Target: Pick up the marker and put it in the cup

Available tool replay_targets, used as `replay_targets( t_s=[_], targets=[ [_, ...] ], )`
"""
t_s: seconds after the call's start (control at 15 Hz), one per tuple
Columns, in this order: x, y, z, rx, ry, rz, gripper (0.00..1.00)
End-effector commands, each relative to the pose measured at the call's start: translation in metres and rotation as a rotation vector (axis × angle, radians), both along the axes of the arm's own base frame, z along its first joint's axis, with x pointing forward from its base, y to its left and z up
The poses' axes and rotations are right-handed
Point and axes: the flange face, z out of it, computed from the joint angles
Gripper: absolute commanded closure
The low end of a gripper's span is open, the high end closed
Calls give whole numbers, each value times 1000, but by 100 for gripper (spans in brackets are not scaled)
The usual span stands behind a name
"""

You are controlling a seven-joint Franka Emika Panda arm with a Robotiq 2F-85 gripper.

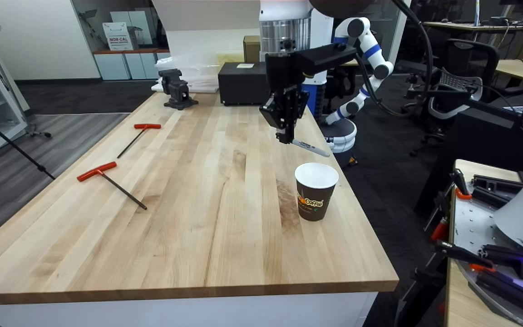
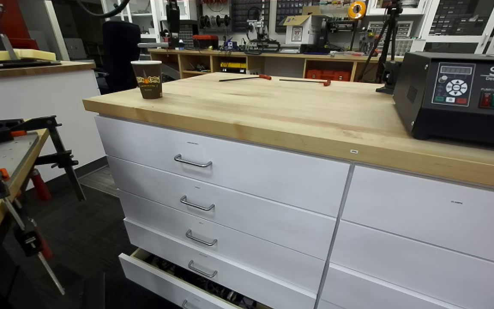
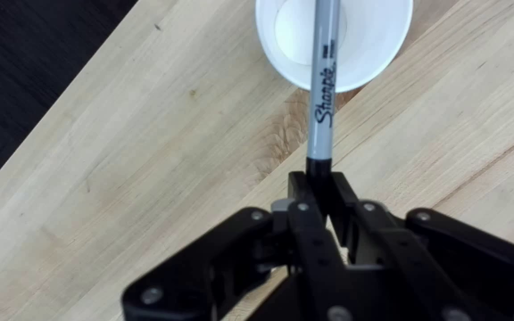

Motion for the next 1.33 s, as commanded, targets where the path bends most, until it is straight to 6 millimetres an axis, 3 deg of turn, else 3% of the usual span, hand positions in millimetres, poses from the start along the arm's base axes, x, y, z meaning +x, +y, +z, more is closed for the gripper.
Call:
replay_targets(
  t_s=[0.0, 0.4, 1.27],
  targets=[
    [-19, -5, 4, 34, -41, 19, 94],
    [-30, -12, -2, 98, -126, 23, 94],
    [-69, -4, -4, 173, -266, 89, 94]
  ],
)
